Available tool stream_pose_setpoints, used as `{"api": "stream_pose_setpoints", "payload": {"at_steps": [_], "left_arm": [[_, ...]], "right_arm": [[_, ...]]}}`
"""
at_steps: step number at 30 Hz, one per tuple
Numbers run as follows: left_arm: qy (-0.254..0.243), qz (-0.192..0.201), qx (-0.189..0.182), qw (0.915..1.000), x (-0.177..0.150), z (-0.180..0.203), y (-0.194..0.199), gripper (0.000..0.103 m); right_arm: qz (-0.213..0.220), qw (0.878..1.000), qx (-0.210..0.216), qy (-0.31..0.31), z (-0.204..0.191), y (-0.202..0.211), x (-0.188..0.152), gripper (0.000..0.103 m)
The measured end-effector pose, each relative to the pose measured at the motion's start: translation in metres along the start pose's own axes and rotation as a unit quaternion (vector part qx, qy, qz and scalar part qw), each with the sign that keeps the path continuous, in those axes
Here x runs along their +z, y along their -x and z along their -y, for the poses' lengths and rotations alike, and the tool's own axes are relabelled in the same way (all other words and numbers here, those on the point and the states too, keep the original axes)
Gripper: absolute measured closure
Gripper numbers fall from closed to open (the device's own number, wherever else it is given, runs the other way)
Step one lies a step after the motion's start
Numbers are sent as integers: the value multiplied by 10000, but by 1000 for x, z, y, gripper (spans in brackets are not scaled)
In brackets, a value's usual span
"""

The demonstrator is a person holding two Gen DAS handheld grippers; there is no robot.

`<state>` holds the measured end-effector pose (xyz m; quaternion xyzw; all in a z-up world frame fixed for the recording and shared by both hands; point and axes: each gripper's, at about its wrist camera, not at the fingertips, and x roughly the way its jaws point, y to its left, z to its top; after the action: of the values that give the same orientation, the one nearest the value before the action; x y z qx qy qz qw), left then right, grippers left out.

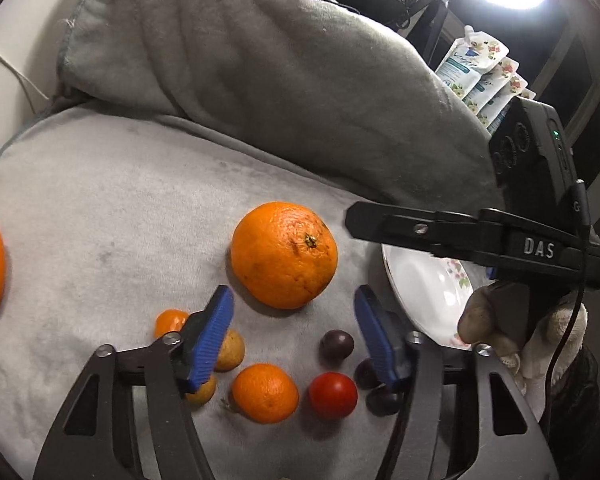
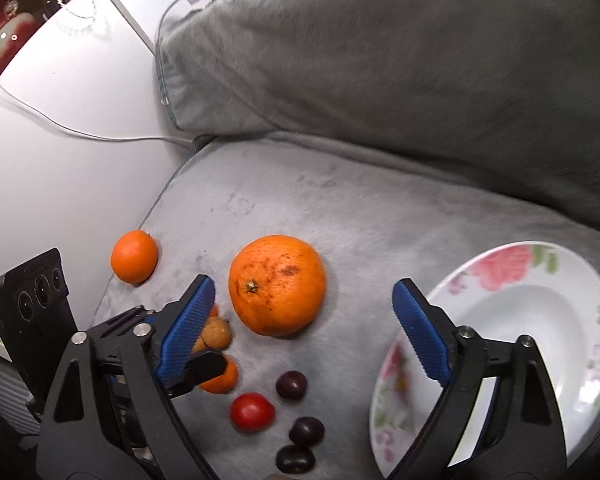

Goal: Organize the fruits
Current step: 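Move the right tool to the large orange and close its fingers on it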

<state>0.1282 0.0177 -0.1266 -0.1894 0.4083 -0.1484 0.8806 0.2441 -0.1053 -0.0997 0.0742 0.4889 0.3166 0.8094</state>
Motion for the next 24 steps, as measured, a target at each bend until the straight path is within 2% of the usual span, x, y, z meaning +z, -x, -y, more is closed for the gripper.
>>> {"api": "stream_pose_setpoints", "payload": {"at_steps": [6,10,14,15,18,24], "left_arm": [[81,-74,30,9999,7,-3,-8,46],[89,-170,48,9998,8,-4,-14,54],[99,-241,47,9997,8,-5,-19,55],[108,-273,34,9996,7,-6,-20,59],[99,-282,60,9995,8,-6,-22,59],[22,-253,121,9996,9,-3,-22,59]], "right_arm": [[-271,9992,277,-72,-2,-20,6,17],[-357,9988,323,-75,-4,-26,8,19],[-446,9984,353,-74,-7,-32,8,25],[-464,9983,353,-63,-8,-33,8,26],[-563,9977,368,-42,-11,-37,6,36],[-576,9974,420,-69,-10,-39,6,36]]}}
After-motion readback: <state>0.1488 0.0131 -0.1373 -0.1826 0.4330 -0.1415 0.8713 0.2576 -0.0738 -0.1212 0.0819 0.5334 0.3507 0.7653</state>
